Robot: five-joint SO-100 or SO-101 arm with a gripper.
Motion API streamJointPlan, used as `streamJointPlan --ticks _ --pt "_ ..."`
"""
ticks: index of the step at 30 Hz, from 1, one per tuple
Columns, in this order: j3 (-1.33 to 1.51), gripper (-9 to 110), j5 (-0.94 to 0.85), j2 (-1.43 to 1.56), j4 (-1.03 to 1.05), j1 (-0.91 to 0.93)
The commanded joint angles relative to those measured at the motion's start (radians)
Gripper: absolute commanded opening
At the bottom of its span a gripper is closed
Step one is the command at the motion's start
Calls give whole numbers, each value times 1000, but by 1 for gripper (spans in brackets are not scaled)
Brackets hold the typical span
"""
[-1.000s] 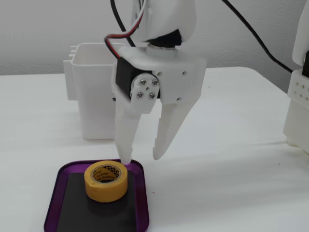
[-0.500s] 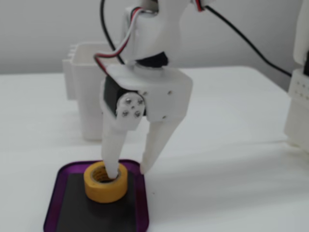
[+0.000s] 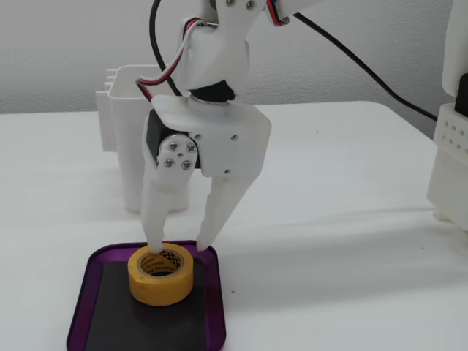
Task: Remove the yellow tape from the box.
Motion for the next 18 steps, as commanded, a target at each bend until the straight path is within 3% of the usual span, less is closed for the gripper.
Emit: streamJointPlan --ticks 1,11,18 --pt "-21 12 3 6 -15 -12" --pt "-12 12 2 5 -17 -6" --pt "107 12 3 6 -133 -12"
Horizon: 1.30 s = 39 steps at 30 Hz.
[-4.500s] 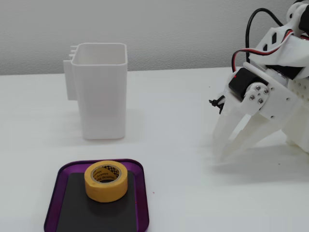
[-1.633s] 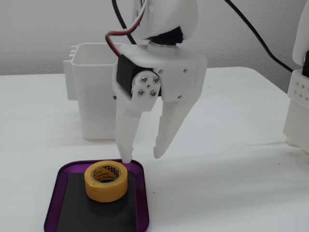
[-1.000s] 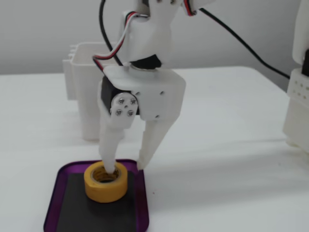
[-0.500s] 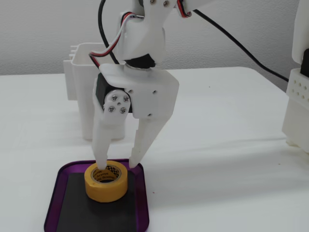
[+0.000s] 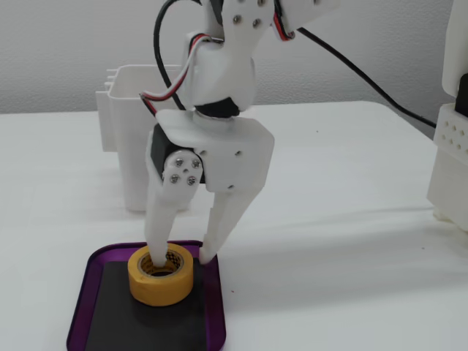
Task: Remove the yellow tape from the box.
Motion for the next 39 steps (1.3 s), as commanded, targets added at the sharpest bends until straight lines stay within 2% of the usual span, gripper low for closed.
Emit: streamJointPlan --ticks 1,7,11,18,27,31,35,39 --pt "31 12 3 6 -49 -8" --pt "35 10 2 6 -51 -6" --pt "26 -1 6 8 -37 -6" --pt "-54 -1 8 26 -15 -12" --pt "-560 -1 12 32 456 -14" --pt "-696 -1 38 124 586 -14" --pt "-640 -1 43 270 627 -14" --pt "-419 -1 35 430 612 -14"
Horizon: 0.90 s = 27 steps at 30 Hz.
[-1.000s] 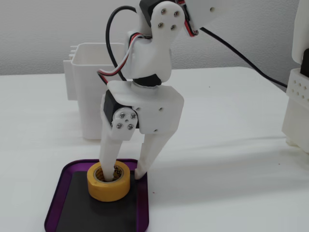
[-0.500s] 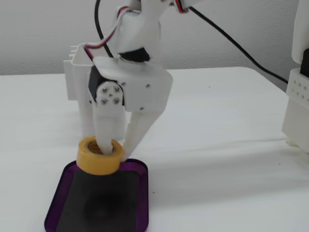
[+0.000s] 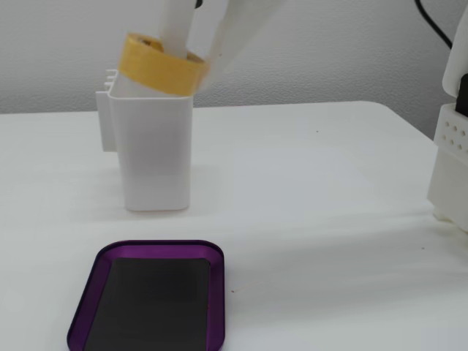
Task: Remove the yellow tape from the box.
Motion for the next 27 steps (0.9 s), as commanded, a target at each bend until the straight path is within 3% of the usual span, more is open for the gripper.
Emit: streamJointPlan --ticks 1,13,27 --pt "192 -1 -3 176 -21 2" --pt "1117 -1 -5 641 -431 2" --pt "1479 0 -5 707 -701 -94"
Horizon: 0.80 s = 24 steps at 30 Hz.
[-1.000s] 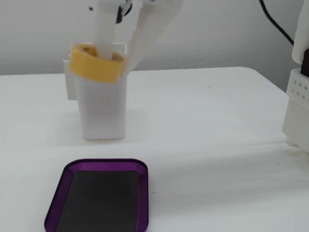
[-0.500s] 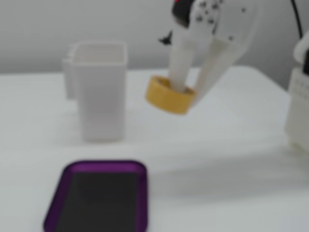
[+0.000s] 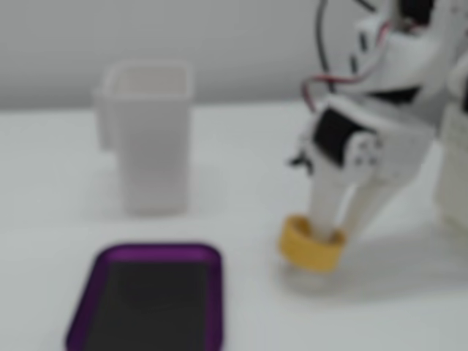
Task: Remove the yellow tape from the box.
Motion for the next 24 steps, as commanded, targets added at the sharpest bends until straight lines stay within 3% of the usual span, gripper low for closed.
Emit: streamJointPlan --ticks 1,5,12,18,24 --pt "35 0 -8 28 -60 -26" --pt "43 2 2 37 -52 -20" --pt "-84 16 -6 41 80 -20" --pt "-215 16 0 74 216 -20" --pt "-178 16 -11 336 273 17"
